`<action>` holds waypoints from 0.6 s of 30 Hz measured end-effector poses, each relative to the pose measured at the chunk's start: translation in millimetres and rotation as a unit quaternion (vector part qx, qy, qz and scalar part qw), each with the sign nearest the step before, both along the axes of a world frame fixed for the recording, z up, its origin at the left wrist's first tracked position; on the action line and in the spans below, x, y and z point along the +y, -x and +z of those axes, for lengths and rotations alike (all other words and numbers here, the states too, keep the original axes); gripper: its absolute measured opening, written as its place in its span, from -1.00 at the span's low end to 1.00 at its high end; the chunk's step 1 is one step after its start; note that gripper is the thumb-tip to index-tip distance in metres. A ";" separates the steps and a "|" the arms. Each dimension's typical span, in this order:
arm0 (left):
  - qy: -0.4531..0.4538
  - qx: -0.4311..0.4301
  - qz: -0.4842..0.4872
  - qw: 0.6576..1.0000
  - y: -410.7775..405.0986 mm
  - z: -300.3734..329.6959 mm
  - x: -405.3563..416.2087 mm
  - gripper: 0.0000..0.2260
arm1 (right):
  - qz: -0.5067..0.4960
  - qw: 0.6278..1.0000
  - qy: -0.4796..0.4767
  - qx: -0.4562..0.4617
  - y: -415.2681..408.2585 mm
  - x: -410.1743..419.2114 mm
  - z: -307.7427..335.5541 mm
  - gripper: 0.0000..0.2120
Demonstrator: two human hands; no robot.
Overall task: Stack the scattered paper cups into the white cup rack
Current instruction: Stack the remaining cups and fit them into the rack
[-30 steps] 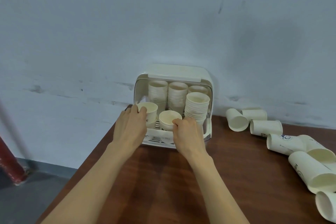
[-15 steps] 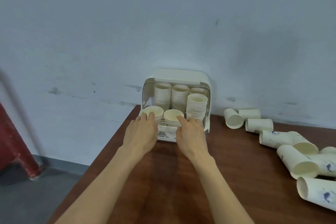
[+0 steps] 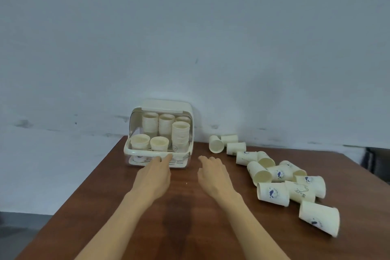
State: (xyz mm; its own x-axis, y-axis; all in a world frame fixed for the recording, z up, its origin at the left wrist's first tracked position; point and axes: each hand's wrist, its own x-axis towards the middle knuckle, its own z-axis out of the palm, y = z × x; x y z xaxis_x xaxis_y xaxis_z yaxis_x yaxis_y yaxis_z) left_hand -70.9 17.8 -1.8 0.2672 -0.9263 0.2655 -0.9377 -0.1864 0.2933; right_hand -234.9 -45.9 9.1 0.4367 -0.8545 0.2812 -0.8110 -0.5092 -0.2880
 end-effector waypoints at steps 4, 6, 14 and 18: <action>-0.016 0.014 -0.028 0.999 25.1 -6.9 -8.4 -0.60 | -0.032 0.999 -0.009 0.006 42.0 -2.1 1.8 -0.61; -0.029 0.012 -0.041 0.999 35.9 -9.1 -18.3 -0.61 | -0.050 0.999 -0.011 0.008 57.8 -8.9 0.7 -0.61; -0.071 -0.030 -0.077 0.994 70.7 -19.2 -86.5 -0.60 | -0.062 0.998 -0.030 -0.010 84.6 -53.1 -9.7 -0.58; -0.089 -0.061 -0.086 0.990 80.6 -25.1 -127.3 -0.64 | -0.057 0.998 -0.023 -0.009 90.5 -78.9 -15.5 -0.60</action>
State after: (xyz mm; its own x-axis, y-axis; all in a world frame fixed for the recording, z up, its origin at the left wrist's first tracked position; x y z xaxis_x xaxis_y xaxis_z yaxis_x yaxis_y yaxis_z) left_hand -151.6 -109.5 -26.8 0.0774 -0.9904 0.1149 -0.9865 -0.0594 0.1528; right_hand -325.4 -124.8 -6.4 0.3304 -0.9105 0.2485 -0.8574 -0.3996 -0.3242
